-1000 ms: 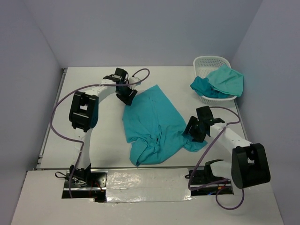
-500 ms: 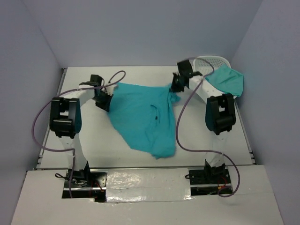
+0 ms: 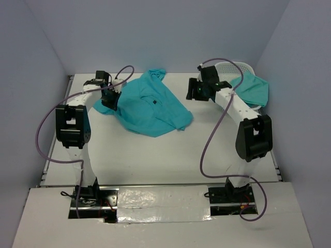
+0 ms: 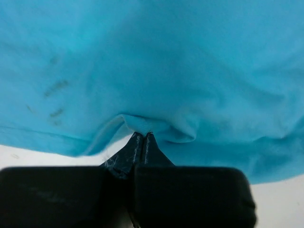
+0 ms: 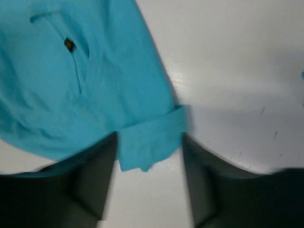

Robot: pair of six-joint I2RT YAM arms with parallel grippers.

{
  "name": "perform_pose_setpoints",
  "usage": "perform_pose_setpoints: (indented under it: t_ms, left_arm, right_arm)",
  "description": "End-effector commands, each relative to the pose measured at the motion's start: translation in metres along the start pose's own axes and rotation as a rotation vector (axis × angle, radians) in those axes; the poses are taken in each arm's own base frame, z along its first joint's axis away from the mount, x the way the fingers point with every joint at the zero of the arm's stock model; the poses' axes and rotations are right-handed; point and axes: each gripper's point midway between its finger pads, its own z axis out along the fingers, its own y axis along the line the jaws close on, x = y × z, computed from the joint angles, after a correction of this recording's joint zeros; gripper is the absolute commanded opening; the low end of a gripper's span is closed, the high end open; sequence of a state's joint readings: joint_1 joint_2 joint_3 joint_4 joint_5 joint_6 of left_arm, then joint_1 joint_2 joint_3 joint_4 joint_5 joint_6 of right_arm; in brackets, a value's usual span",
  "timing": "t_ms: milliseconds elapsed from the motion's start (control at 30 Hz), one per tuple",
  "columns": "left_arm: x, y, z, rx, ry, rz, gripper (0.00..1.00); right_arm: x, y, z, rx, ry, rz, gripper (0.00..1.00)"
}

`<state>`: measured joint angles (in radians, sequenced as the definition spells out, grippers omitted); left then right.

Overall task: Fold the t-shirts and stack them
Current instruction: Flatten out the tshirt

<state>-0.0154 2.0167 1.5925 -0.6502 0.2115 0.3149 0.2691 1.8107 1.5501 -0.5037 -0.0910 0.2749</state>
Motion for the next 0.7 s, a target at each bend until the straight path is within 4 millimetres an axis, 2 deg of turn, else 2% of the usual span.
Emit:
perform_pose_setpoints:
  t_ms: [0,33,67,100,167,200,233,300,367,400,500,533,567,633,667]
  left_arm:
    - [-0.022,0.016,-0.003,-0.038,-0.022,0.000,0.00]
    - [-0.023,0.019,-0.005,-0.049,-0.022,0.006,0.00]
    - [-0.022,0.021,-0.008,-0.054,-0.011,0.021,0.00]
    - [-0.023,0.023,-0.011,-0.059,-0.011,0.025,0.00]
    - [-0.022,0.026,-0.018,-0.079,0.001,0.053,0.00]
    - [-0.015,0.033,-0.022,-0.092,0.012,0.047,0.00]
    - [-0.010,0.038,-0.024,-0.104,0.019,0.043,0.00]
    - [-0.001,0.046,-0.026,-0.135,0.036,0.046,0.00]
    - [0.004,0.049,-0.026,-0.150,0.044,0.042,0.02]
    - [0.005,0.048,-0.026,-0.147,0.044,0.040,0.02]
    - [0.000,0.036,-0.033,-0.096,0.019,0.030,0.30]
    - [-0.002,0.031,-0.039,-0.082,0.009,0.030,0.33]
    - [-0.012,0.028,-0.057,-0.091,-0.041,0.051,0.35]
    - [-0.020,0.023,-0.073,-0.096,-0.102,0.091,0.39]
    - [-0.030,0.021,-0.095,-0.122,-0.156,0.141,0.39]
  right_arm:
    - [0.011,0.028,-0.012,-0.105,-0.052,-0.069,0.52]
    - [0.019,0.037,-0.008,-0.124,-0.040,-0.121,0.45]
    - [0.039,0.059,-0.001,-0.141,0.006,-0.200,0.39]
    - [0.044,0.062,0.004,-0.107,0.015,-0.268,0.36]
    - [0.060,0.078,0.016,-0.100,0.053,-0.417,0.40]
    - [0.064,0.079,0.021,-0.091,0.066,-0.440,0.46]
    - [0.067,0.079,0.025,-0.081,0.080,-0.445,0.59]
    - [0.083,0.074,0.039,-0.066,0.144,-0.451,0.68]
    - [0.099,0.072,0.048,-0.064,0.186,-0.498,0.71]
    - [0.104,0.074,0.051,-0.068,0.194,-0.514,0.72]
    - [0.112,0.060,0.064,0.021,0.229,-0.538,0.73]
    - [0.117,0.055,0.071,0.041,0.255,-0.530,0.73]
    - [0.118,0.054,0.074,0.050,0.263,-0.516,0.72]
    - [0.129,0.048,0.083,0.076,0.311,-0.511,0.62]
    - [0.132,0.047,0.085,0.084,0.323,-0.478,0.53]
